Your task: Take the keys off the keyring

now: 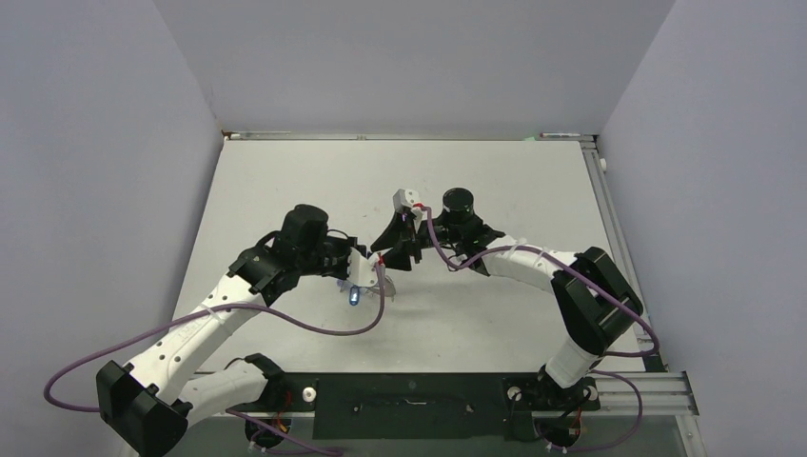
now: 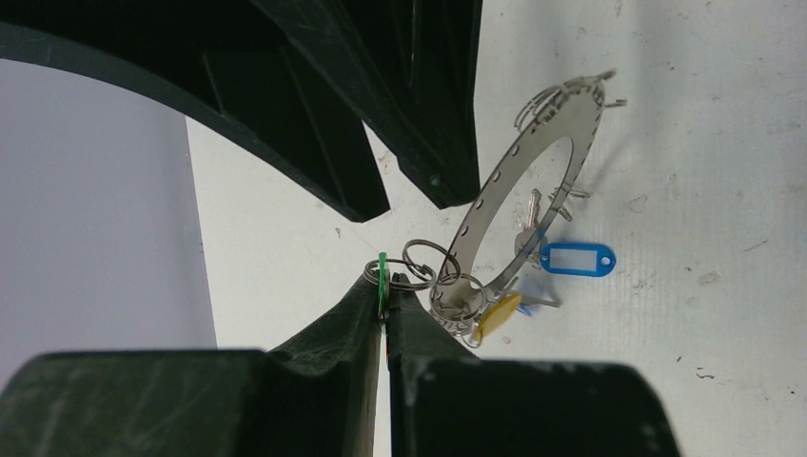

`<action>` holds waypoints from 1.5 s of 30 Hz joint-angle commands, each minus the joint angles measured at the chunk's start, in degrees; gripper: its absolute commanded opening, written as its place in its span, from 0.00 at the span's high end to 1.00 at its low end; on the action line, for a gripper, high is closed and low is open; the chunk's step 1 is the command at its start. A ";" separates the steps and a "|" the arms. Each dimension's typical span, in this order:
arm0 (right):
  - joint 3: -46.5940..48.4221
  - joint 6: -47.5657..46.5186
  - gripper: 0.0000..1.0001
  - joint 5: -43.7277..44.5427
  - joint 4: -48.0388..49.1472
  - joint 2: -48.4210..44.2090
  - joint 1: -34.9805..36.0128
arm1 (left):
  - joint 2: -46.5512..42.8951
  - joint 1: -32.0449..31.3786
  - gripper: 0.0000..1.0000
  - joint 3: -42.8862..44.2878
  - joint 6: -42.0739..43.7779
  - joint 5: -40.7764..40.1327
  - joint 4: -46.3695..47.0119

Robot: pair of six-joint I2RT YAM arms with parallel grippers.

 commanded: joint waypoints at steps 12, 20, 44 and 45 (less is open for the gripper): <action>4.50 0.23 0.56 -3.85 5.51 2.46 1.11 | -1.69 -0.26 1.00 1.77 2.08 3.57 0.78; 4.11 0.24 0.55 -4.42 6.73 3.45 1.76 | -1.95 -0.26 1.00 1.60 2.09 4.33 0.81; 5.97 -11.18 0.95 -2.87 -8.99 1.79 2.54 | -1.50 1.41 1.00 0.98 -1.48 2.94 2.25; 5.90 -10.79 0.95 -2.70 -8.98 1.62 2.38 | -1.33 2.09 1.00 0.79 -1.51 3.05 2.29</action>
